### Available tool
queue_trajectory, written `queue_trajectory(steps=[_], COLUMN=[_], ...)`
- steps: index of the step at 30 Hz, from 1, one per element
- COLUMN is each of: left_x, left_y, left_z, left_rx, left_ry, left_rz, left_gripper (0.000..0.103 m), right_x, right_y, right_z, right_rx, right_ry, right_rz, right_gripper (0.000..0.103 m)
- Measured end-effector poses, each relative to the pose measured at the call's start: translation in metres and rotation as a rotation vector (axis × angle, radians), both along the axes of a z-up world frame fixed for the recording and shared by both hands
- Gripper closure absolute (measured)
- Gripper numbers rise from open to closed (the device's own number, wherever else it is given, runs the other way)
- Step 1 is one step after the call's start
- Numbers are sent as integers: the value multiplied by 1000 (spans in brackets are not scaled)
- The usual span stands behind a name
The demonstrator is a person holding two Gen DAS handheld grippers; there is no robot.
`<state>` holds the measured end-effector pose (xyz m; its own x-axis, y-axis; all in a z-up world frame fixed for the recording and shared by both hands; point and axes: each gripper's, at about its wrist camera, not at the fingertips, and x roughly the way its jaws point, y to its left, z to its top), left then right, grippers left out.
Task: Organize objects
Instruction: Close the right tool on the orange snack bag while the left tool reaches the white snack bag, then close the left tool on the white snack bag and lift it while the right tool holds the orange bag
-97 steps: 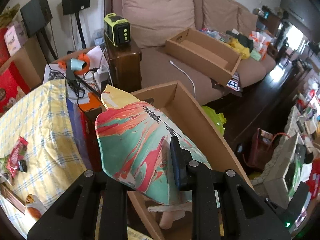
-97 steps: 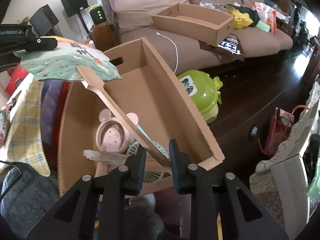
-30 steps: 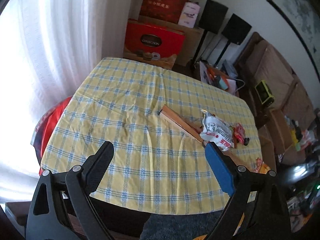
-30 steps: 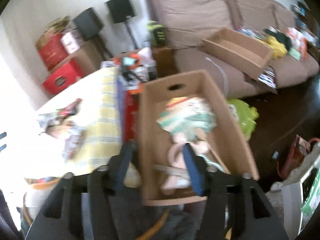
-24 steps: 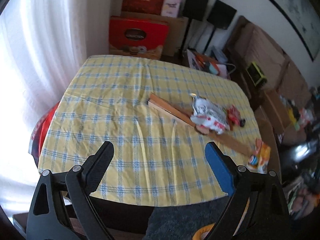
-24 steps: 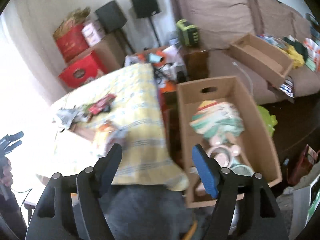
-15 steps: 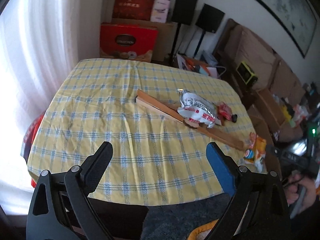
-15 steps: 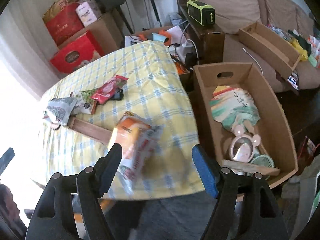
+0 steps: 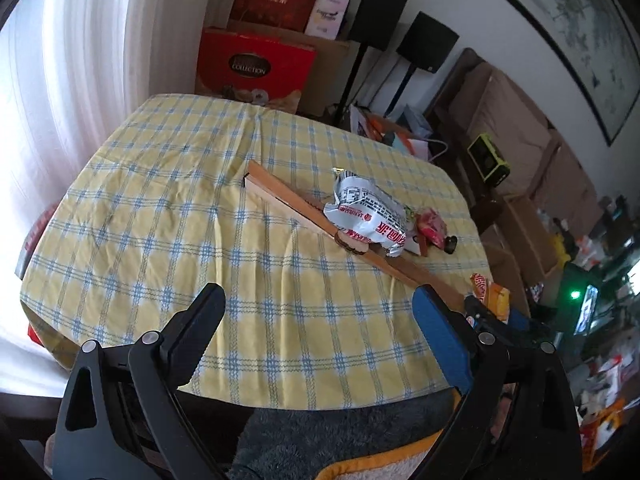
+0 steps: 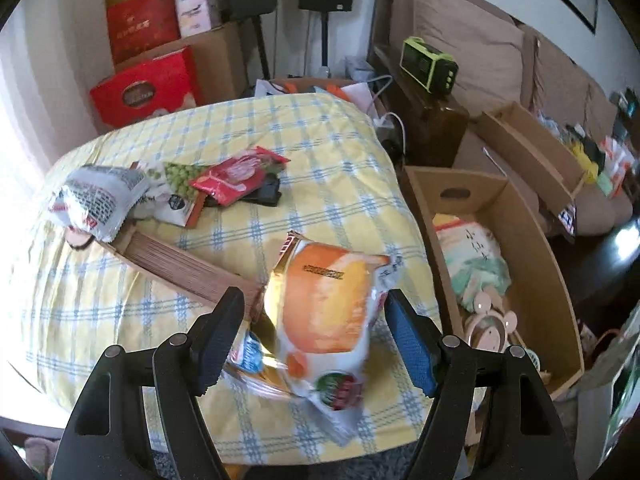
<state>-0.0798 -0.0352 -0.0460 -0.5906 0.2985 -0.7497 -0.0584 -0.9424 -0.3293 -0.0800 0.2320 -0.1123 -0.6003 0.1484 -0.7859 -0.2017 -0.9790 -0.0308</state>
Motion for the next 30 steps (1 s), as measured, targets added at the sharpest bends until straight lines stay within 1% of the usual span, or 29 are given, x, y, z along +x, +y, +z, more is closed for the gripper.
queue_trajectory(steps=[2, 3, 5, 11, 13, 15, 17, 19, 20, 23, 25, 27, 29, 30], left_x=[-1, -2, -4, -10, -10, -11, -14, -22, -27, -49, -65, -74, -84, -85], left_y=[1, 2, 4, 8, 9, 12, 17, 24, 28, 42, 56, 71, 90, 98], left_z=[-2, -3, -5, -7, -3, 4, 13, 19, 20, 14, 6, -2, -11, -14], left_rx=[-7, -14, -28, -45, -26, -17, -34, -52, -57, -67, -115, -192, -273, -299], left_ry=[-8, -12, -14, -27, -29, -6, 23, 56, 69, 75, 68, 93, 97, 105], left_rz=[0, -2, 2, 10, -2, -9, -18, -26, -27, -37, -46, -61, -113, -130], left_gripper=[9, 9, 9, 9, 9, 9, 8, 2, 2, 0, 0, 0, 0, 0], right_x=[0, 1, 4, 10, 13, 16, 18, 18, 19, 20, 22, 23, 23, 23], right_y=[2, 5, 11, 16, 17, 18, 20, 21, 21, 23, 25, 26, 28, 29], right_z=[-4, -5, -5, -6, -4, -3, -1, -2, -2, -2, -1, -1, -2, -2], right_rx=[5, -8, -41, -66, -72, -79, -84, -90, -94, -108, -117, -123, -131, -136], right_ry=[16, 29, 57, 90, 113, 127, 135, 136, 137, 143, 152, 156, 155, 155], right_rz=[-13, -17, -13, 3, 6, 3, -2, -2, -2, -3, -7, -8, -12, -14], right_gripper=[29, 30, 40, 50, 51, 52, 53, 53, 53, 53, 53, 53, 53, 53])
